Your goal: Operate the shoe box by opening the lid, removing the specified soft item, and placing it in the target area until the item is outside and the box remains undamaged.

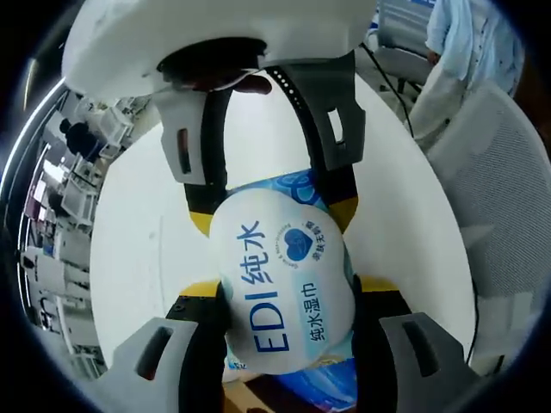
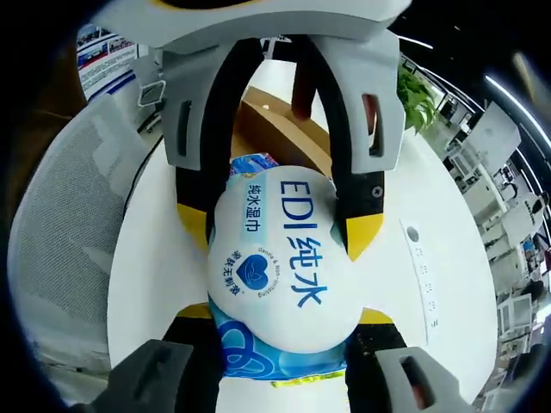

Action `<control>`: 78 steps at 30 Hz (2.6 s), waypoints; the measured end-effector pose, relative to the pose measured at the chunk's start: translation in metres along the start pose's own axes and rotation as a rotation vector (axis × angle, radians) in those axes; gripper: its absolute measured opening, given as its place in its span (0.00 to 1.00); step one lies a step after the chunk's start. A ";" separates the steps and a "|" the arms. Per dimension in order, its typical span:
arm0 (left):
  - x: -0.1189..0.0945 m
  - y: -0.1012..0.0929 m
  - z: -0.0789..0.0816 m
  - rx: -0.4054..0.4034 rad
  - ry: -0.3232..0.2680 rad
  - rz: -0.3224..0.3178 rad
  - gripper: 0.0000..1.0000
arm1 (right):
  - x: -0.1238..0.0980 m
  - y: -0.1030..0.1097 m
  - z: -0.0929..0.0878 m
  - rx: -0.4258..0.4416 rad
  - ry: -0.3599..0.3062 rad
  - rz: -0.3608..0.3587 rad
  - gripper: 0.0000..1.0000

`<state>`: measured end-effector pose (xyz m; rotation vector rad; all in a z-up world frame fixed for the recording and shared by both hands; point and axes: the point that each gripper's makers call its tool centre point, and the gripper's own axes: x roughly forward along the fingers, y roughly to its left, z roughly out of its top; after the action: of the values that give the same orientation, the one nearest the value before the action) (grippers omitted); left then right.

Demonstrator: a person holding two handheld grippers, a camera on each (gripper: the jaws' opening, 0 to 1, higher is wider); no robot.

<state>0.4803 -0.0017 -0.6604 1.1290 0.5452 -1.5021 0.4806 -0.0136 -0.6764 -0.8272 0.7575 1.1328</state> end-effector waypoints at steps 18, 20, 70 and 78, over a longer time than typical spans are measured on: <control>0.033 0.024 0.011 0.010 -0.019 -0.011 0.57 | 0.008 -0.025 -0.036 0.017 0.026 0.007 0.54; 0.037 0.026 0.012 0.020 -0.018 -0.010 0.57 | 0.009 -0.026 -0.040 0.019 0.028 0.005 0.54; 0.112 0.033 -0.009 0.021 -0.003 -0.051 0.56 | 0.067 -0.037 -0.092 0.042 0.067 0.050 0.54; 0.116 0.032 -0.011 0.021 0.000 -0.057 0.56 | 0.071 -0.035 -0.095 0.042 0.069 0.052 0.54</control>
<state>0.5232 -0.0578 -0.7587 1.1377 0.5674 -1.5602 0.5230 -0.0706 -0.7775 -0.8186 0.8619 1.1351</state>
